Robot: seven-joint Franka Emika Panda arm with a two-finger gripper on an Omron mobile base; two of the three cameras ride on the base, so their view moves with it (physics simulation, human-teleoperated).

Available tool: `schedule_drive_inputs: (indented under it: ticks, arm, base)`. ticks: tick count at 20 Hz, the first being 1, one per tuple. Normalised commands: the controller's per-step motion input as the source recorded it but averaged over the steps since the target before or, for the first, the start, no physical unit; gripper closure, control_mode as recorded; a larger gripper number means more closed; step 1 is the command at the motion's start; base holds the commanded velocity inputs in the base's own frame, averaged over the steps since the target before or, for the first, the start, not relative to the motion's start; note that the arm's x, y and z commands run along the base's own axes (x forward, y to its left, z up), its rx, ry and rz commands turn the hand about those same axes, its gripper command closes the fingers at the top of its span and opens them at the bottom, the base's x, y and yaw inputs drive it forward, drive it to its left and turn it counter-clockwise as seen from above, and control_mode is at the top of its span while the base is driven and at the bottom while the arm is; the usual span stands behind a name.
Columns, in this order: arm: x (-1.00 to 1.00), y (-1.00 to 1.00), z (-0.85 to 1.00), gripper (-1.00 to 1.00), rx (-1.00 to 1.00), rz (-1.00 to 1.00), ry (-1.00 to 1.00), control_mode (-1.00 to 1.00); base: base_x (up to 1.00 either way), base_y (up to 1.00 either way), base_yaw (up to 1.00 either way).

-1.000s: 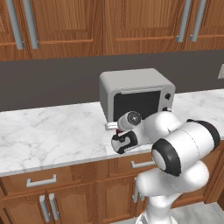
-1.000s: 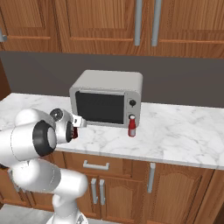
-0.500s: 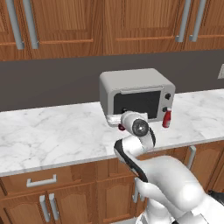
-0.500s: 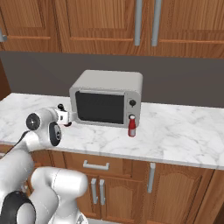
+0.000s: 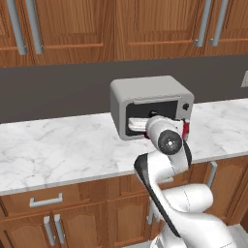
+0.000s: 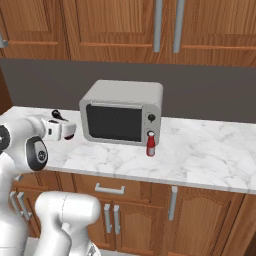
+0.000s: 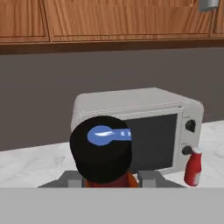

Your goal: Place the ketchup and condiment bottle from the counter to the top shelf of the fridge. If the existing items in the fridge are on the top shelf, move them to other shelves.

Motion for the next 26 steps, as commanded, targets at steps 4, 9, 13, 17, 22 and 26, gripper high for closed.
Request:
schedule_drive_inputs:
  ticks: [4, 9, 13, 17, 22, 26]
  arm:
    - [-1.00, -0.37, 0.91, 1.00, 0.00, -0.03, 0.02, -1.00]
    - [-1.00, -0.46, 0.42, 1.00, 0.00, 0.00, 0.02, -1.00]
    - [-0.68, -0.32, 0.00, 1.00, 0.00, 0.00, 0.05, -1.00]
    - [-0.04, -0.01, 0.00, 1.00, 0.00, 0.00, 0.01, -1.00]
    - [-0.32, -0.14, -0.01, 1.00, 0.00, -0.08, 0.00, 1.00]
    - [0.00, 0.00, 0.00, 1.00, 0.00, 0.00, 0.00, 1.00]
  base:
    - [0.00, 0.00, 0.00]
    - [0.00, 0.00, 0.00]
    - [0.00, 0.00, 0.00]
    - [0.00, 0.00, 0.00]
    - [-0.11, -0.09, -0.09]
    - [-0.13, -0.52, -0.74]
